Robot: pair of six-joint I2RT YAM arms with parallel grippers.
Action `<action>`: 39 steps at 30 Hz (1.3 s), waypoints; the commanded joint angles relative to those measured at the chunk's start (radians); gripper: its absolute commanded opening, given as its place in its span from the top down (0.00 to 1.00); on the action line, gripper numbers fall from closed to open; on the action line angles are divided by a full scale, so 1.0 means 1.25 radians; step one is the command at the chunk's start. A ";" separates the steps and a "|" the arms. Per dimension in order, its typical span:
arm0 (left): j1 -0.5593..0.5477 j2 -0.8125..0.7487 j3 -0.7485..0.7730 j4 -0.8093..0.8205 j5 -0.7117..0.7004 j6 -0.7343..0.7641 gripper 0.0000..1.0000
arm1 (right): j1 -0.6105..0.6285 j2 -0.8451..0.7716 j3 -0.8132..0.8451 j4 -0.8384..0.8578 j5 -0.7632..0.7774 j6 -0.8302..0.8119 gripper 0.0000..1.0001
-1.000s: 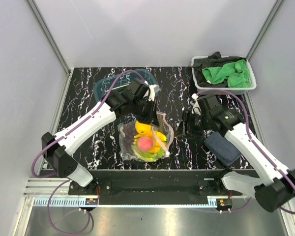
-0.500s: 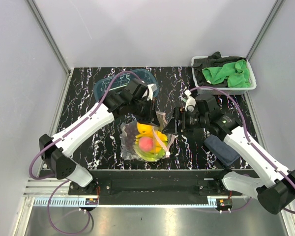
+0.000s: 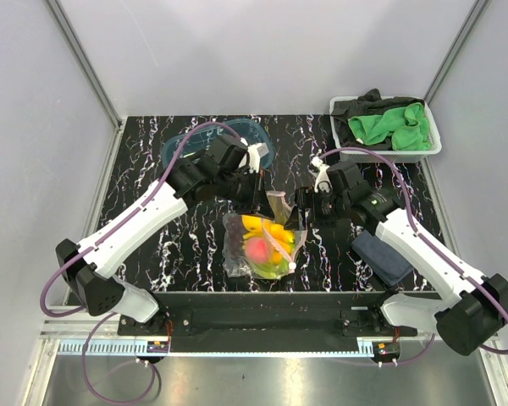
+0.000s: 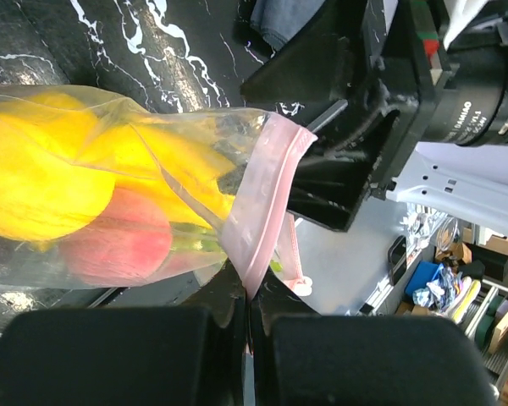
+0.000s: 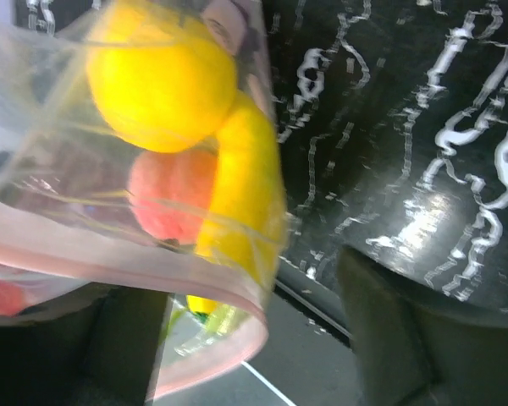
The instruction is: Open the zip-top bag and remove the fake food
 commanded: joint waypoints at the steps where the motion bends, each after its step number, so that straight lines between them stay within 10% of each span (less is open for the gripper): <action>1: -0.003 -0.042 0.003 0.005 0.043 0.020 1.00 | 0.005 0.017 0.019 0.098 -0.081 -0.004 0.28; 4: -0.004 -0.046 0.003 -0.017 0.008 0.031 0.91 | 0.005 -0.001 0.013 0.131 -0.094 0.060 0.75; 7: -0.004 -0.065 -0.020 -0.018 -0.042 0.027 0.77 | 0.005 -0.024 0.014 0.146 -0.108 0.126 1.00; 20: -0.027 -0.135 -0.111 0.002 -0.101 -0.013 0.49 | 0.005 -0.080 -0.025 0.211 -0.128 0.277 1.00; 26: -0.037 -0.133 -0.110 0.038 -0.065 -0.026 1.00 | 0.005 -0.080 -0.021 0.185 -0.105 0.257 1.00; 36: -0.038 -0.080 0.019 -0.006 -0.042 -0.028 1.00 | 0.004 0.003 0.031 -0.070 0.096 0.073 0.86; 39: -0.037 -0.052 0.031 -0.020 -0.050 -0.018 1.00 | 0.004 -0.001 0.048 -0.095 0.099 0.048 0.66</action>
